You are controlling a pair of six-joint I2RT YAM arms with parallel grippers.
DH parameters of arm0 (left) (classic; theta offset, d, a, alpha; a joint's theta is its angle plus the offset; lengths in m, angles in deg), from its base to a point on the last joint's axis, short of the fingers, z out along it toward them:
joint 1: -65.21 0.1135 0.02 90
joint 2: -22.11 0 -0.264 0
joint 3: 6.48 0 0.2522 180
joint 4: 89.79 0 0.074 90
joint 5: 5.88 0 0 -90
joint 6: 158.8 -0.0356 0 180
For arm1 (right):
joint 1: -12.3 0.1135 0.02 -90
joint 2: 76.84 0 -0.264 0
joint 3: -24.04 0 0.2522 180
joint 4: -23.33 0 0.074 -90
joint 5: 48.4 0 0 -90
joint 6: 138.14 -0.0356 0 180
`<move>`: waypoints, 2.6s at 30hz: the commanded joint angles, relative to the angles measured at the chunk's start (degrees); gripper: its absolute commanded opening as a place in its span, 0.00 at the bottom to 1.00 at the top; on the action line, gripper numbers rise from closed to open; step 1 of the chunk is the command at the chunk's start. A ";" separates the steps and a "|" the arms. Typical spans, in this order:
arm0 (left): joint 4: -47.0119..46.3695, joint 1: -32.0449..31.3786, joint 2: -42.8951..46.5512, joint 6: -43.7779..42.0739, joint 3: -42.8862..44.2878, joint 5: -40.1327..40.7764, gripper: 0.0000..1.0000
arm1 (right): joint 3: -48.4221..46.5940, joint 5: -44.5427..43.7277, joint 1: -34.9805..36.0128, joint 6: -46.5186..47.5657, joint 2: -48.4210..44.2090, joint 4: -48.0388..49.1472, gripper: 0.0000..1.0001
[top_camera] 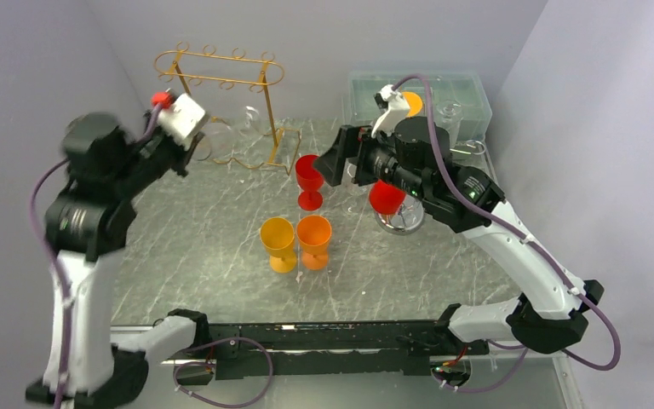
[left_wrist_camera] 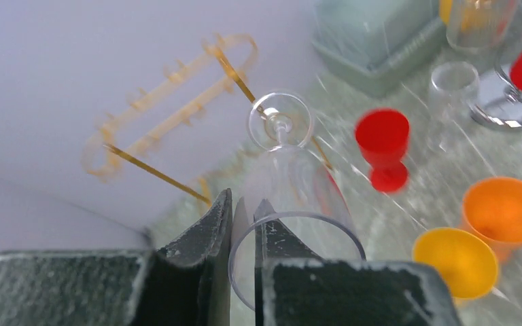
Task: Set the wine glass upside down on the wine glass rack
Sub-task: Turn the wine glass upside down at the wine rack.
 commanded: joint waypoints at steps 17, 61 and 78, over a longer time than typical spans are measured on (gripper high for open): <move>-42.64 -0.05 23.43 -13.59 -21.08 -7.94 0.00 | -4.09 7.59 13.32 -35.99 13.13 50.14 1.00; -13.04 0.04 28.13 -17.69 -20.51 -18.83 1.00 | -3.72 -12.39 14.01 9.49 -0.81 9.59 0.15; -28.99 0.04 20.42 -0.62 -18.26 -32.14 0.99 | 0.43 12.41 14.09 22.70 -6.38 -7.68 0.19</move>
